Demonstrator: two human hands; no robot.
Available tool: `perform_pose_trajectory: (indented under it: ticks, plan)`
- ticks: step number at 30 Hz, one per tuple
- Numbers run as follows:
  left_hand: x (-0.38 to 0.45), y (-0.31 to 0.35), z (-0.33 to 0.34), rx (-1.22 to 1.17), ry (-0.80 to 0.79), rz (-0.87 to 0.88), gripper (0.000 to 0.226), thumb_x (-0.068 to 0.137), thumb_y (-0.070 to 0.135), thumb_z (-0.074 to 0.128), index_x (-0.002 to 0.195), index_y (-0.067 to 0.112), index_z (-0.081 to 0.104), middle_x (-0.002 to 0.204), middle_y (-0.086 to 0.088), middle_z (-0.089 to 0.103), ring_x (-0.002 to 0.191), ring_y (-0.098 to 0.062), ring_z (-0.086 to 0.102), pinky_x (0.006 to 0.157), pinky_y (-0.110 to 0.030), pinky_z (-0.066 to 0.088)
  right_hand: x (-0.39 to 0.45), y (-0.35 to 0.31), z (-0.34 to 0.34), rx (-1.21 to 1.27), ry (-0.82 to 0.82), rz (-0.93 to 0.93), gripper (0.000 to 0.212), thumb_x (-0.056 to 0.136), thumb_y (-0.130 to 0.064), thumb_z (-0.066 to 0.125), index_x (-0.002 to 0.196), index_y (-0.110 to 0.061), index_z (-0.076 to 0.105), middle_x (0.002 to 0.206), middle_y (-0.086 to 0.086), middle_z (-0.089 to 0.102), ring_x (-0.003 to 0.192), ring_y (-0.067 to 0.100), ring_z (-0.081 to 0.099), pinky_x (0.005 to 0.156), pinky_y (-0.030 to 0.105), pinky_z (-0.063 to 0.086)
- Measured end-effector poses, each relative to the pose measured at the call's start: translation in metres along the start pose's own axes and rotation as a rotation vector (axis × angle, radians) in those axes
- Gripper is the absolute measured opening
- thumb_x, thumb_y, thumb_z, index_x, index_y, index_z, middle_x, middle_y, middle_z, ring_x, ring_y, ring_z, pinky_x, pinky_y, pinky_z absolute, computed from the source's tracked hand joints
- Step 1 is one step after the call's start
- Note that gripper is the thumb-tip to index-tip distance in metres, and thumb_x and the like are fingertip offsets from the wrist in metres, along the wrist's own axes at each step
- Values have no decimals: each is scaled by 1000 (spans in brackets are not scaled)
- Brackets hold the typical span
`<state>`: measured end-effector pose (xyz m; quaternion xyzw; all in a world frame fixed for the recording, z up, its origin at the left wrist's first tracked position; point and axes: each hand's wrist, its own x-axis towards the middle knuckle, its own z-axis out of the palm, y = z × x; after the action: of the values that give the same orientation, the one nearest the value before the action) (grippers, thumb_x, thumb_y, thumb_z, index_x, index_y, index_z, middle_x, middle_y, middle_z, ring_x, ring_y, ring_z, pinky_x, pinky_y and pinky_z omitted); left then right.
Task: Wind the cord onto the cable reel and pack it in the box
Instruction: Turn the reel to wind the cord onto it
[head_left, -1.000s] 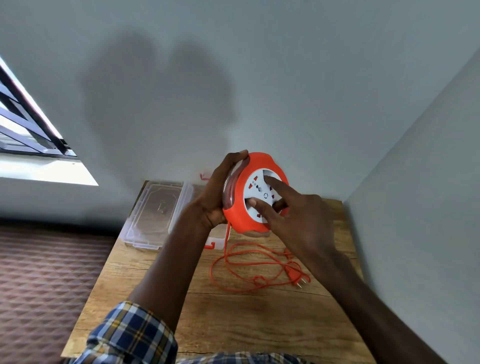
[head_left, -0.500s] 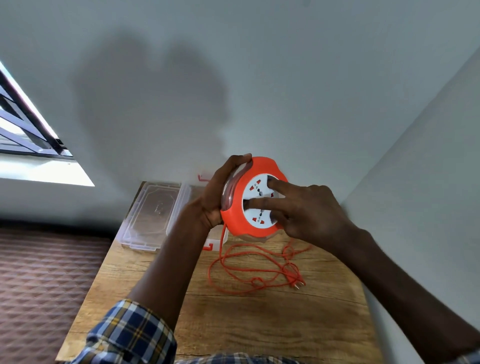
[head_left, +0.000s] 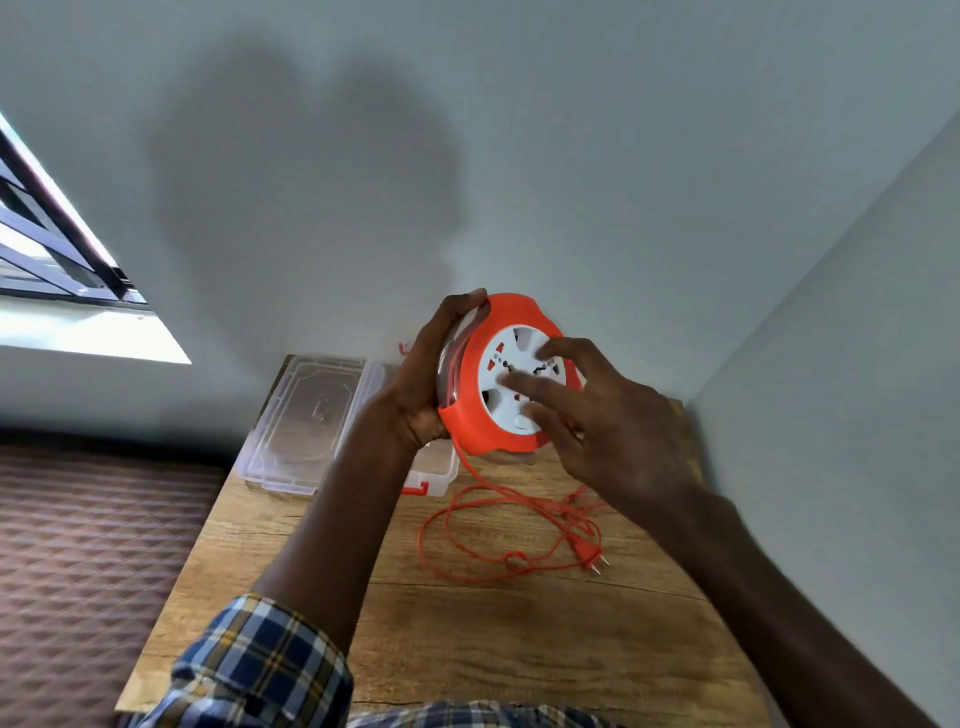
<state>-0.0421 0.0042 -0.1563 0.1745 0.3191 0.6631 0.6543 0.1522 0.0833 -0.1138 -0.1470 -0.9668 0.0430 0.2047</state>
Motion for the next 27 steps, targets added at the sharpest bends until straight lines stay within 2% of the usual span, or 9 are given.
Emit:
perform_pose_trajectory:
  ticks: [3, 5, 8, 14, 17, 20, 22, 24, 27]
  plan:
    - [1, 0, -3, -20, -6, -4, 58, 105, 58, 49, 131, 10, 68, 125, -17, 70, 115, -35, 65, 105, -49, 50, 6, 18, -9, -55, -141, -131, 64, 83, -8, 81, 133, -44, 64, 153, 1, 49, 98, 27, 71, 57, 28, 49]
    - [0, 0, -3, -23, -20, -25, 58, 103, 58, 53, 133, 9, 65, 127, -18, 67, 117, -36, 62, 105, -50, 48, 12, 25, -12, -45, -172, -202, 69, 82, -4, 81, 134, -46, 63, 157, 0, 46, 105, 26, 69, 59, 29, 53]
    - [-1, 0, -2, 4, -42, -38, 54, 100, 55, 60, 128, 10, 70, 119, -15, 74, 109, -33, 67, 99, -47, 54, 17, 31, -14, -33, -193, -304, 68, 84, -12, 82, 136, -49, 59, 155, 2, 48, 105, 28, 70, 62, 37, 61]
    - [-2, -2, 5, -4, -20, -59, 49, 105, 52, 50, 114, 11, 75, 105, -12, 78, 94, -28, 74, 88, -40, 61, 17, 34, -3, -157, -120, -344, 66, 81, -24, 83, 132, -57, 58, 141, -1, 61, 85, 26, 74, 55, 33, 55]
    - [-3, 0, 9, 19, -18, -60, 48, 102, 51, 54, 118, 9, 72, 112, -16, 72, 101, -32, 68, 94, -42, 56, 7, 22, 11, -85, 15, -142, 57, 81, -46, 77, 133, -58, 56, 119, -11, 73, 84, 19, 74, 60, 30, 54]
    - [-1, -3, 12, 13, 7, -34, 52, 104, 52, 51, 124, 8, 72, 120, -18, 71, 111, -35, 68, 102, -46, 54, -1, -4, 28, 208, 139, 361, 66, 75, -78, 63, 136, -51, 55, 95, -14, 79, 81, 6, 73, 70, 28, 59]
    - [0, -6, 14, 6, 24, -34, 56, 106, 53, 46, 122, 8, 75, 118, -17, 76, 108, -33, 72, 98, -45, 59, 0, -14, 36, 342, 186, 585, 70, 71, -84, 61, 131, -48, 60, 93, -15, 79, 80, 1, 72, 73, 29, 61]
    - [1, -8, 14, 2, 38, -23, 57, 107, 53, 45, 122, 7, 75, 116, -17, 76, 105, -32, 74, 95, -43, 61, 1, -17, 39, 298, 202, 598, 69, 75, -84, 58, 133, -46, 62, 92, -14, 79, 82, 3, 73, 71, 23, 56]
    - [1, -6, 11, 0, 35, -1, 56, 106, 54, 48, 128, 7, 70, 119, -17, 74, 107, -32, 72, 96, -44, 61, -3, -14, 35, 110, 217, 418, 60, 89, -73, 57, 138, -38, 62, 93, -10, 79, 81, 9, 74, 62, 14, 41]
